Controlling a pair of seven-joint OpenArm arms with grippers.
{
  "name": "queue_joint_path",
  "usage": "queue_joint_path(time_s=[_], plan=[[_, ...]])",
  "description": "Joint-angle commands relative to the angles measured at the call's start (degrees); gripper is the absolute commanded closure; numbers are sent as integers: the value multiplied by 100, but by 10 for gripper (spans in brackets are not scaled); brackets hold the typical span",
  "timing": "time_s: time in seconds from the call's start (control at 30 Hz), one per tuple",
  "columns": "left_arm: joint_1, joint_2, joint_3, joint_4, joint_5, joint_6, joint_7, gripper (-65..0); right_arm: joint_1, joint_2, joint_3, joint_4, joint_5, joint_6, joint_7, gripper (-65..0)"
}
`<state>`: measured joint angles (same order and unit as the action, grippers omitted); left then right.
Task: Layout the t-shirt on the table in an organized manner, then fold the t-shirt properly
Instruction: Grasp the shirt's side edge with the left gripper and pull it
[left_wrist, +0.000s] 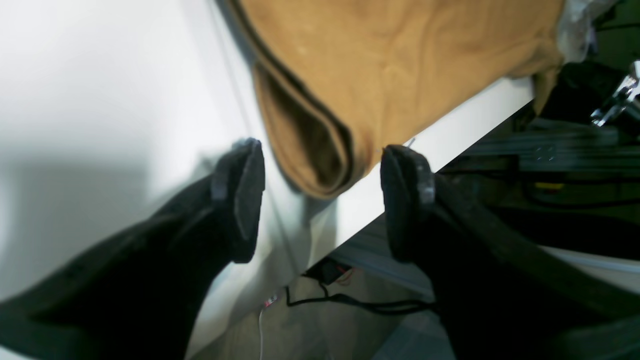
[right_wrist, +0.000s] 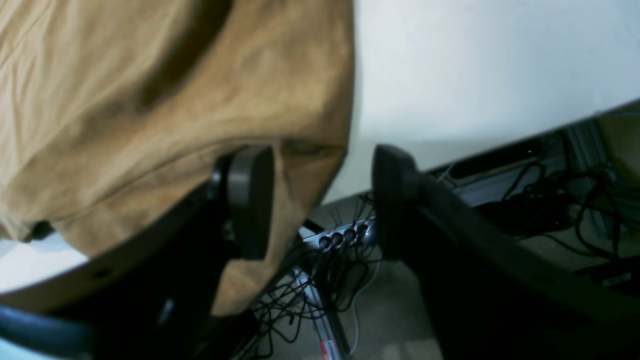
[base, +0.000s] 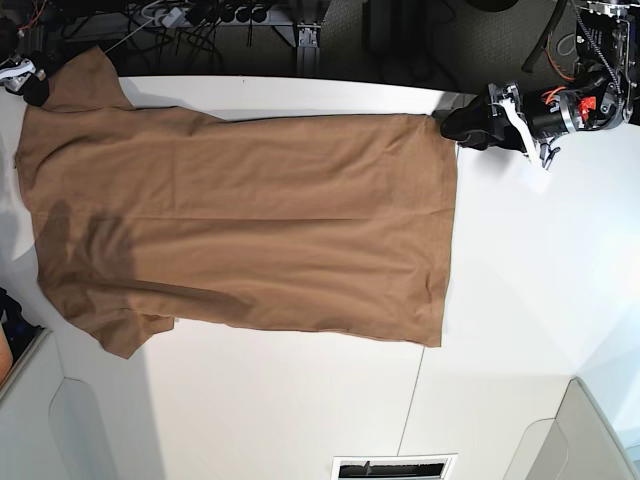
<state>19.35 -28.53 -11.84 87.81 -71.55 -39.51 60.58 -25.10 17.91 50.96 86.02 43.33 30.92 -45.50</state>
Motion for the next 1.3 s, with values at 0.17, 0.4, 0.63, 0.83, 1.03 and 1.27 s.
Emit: queue_joint_path(time_s=[0.17, 0.4, 0.63, 0.83, 1.03, 1.27], plan=[[-28, -81, 186, 94, 352, -49, -61, -391, -31, 98, 28, 74, 267, 44, -90, -317], [-31, -81, 546, 94, 605, -49, -317, -230, -31, 98, 28, 74, 365, 101, -105, -316], [-33, -83, 544, 94, 669, -49, -518, -5, -31, 98, 26, 74, 363, 101, -105, -178], [-33, -85, 544, 94, 669, -49, -511, 0, -28, 98, 28, 76, 365, 103, -101, 0], [-79, -105, 470, 149, 636, -49, -505, 0, -13, 116, 52, 236, 590, 251, 26, 0], [-400, -116, 238, 260, 584, -49, -509, 0, 498, 199, 76, 476, 627, 249, 59, 0]])
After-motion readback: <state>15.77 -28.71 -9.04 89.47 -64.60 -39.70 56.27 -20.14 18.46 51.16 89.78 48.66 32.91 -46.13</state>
